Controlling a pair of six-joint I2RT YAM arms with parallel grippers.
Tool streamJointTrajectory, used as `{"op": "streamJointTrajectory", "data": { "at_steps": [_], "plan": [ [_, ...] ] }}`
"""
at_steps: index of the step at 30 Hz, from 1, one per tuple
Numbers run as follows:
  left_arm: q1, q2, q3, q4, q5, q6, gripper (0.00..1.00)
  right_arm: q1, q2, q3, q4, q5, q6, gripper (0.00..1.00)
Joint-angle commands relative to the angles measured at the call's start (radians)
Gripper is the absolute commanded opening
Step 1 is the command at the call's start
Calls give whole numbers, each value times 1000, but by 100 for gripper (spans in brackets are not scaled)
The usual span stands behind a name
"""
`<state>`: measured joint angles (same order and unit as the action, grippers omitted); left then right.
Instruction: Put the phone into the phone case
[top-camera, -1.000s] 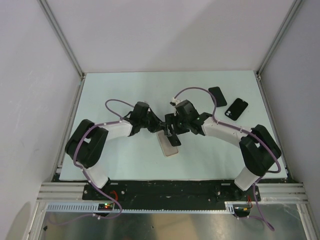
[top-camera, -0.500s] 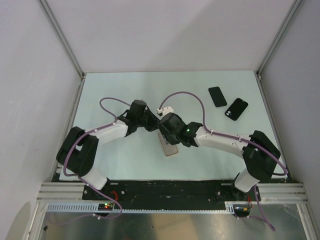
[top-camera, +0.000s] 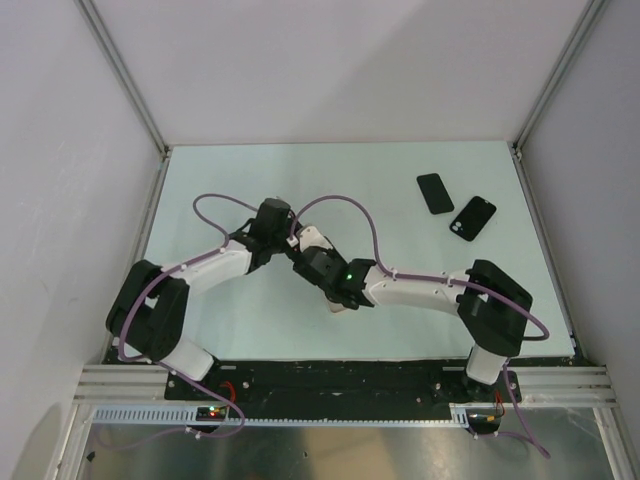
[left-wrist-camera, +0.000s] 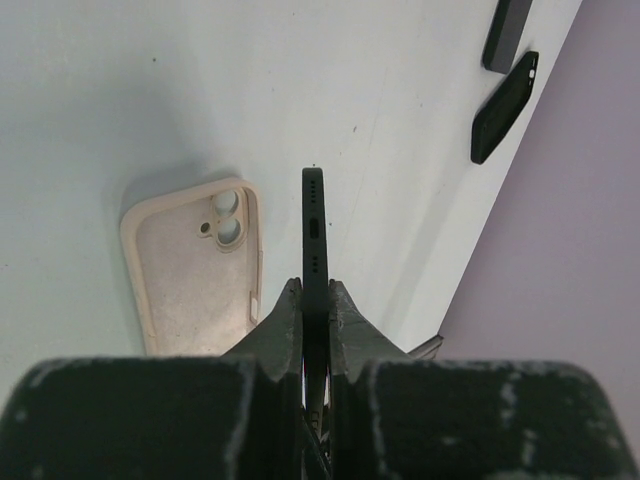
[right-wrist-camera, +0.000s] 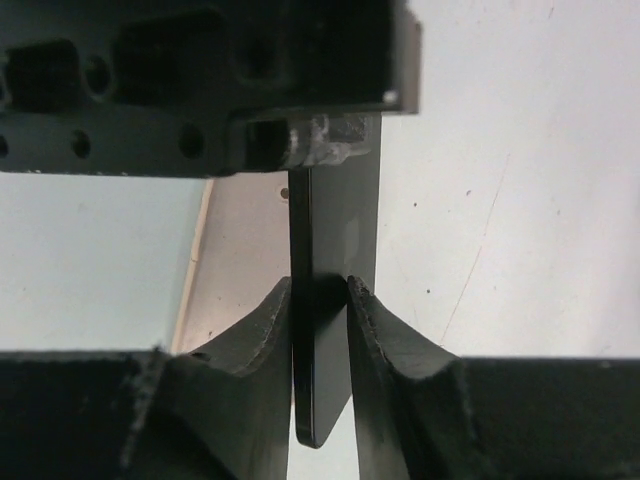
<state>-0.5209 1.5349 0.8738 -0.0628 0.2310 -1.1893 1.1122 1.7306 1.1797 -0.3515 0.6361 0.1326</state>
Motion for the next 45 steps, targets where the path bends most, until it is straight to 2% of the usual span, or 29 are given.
{"op": "streamJointTrajectory", "data": {
  "at_steps": [1, 3, 5, 6, 8, 11, 14, 16, 21, 26, 30, 34, 37, 42, 45],
  "plan": [
    [2, -68, 31, 7, 26, -21, 1, -3, 32, 48, 6, 158, -40, 23],
    [2, -73, 31, 6, 28, -19, 7, -1, 38, 52, 7, 177, -47, 15],
    [2, -81, 31, 7, 33, -13, 21, -1, 37, 55, 8, 193, -54, 4],
    [0, -85, 34, 7, 35, -3, 33, -2, 30, 58, 6, 196, -58, 2],
    [0, -99, 43, 6, 36, 31, 54, -12, 14, 59, 5, 190, -59, 1],
    [2, -127, 67, 0, 23, 98, 78, -34, -30, 62, -9, 131, -45, 0],
    [12, -159, 80, -8, 13, 150, 93, -84, -94, 67, -35, 3, -3, 0],
    [23, -183, 77, -9, 13, 168, 98, -130, -140, 67, -57, -112, 38, 0],
    [65, -269, 28, 4, -5, 194, 100, -269, -232, 58, -83, -409, 182, 0],
    [84, -339, -24, 46, 13, 227, 98, -410, -274, 29, -38, -690, 293, 0],
    [85, -373, -88, 116, 65, 239, 89, -505, -300, -17, 81, -932, 419, 0],
    [85, -399, -162, 182, 125, 240, 76, -583, -310, -89, 263, -1104, 615, 0],
    [85, -411, -197, 208, 157, 233, 70, -604, -317, -148, 428, -1145, 772, 0],
    [85, -403, -231, 289, 213, 177, 68, -602, -330, -264, 705, -1136, 992, 0],
    [84, -395, -239, 329, 244, 145, 66, -593, -323, -307, 812, -1122, 1075, 0]
  ]
}}
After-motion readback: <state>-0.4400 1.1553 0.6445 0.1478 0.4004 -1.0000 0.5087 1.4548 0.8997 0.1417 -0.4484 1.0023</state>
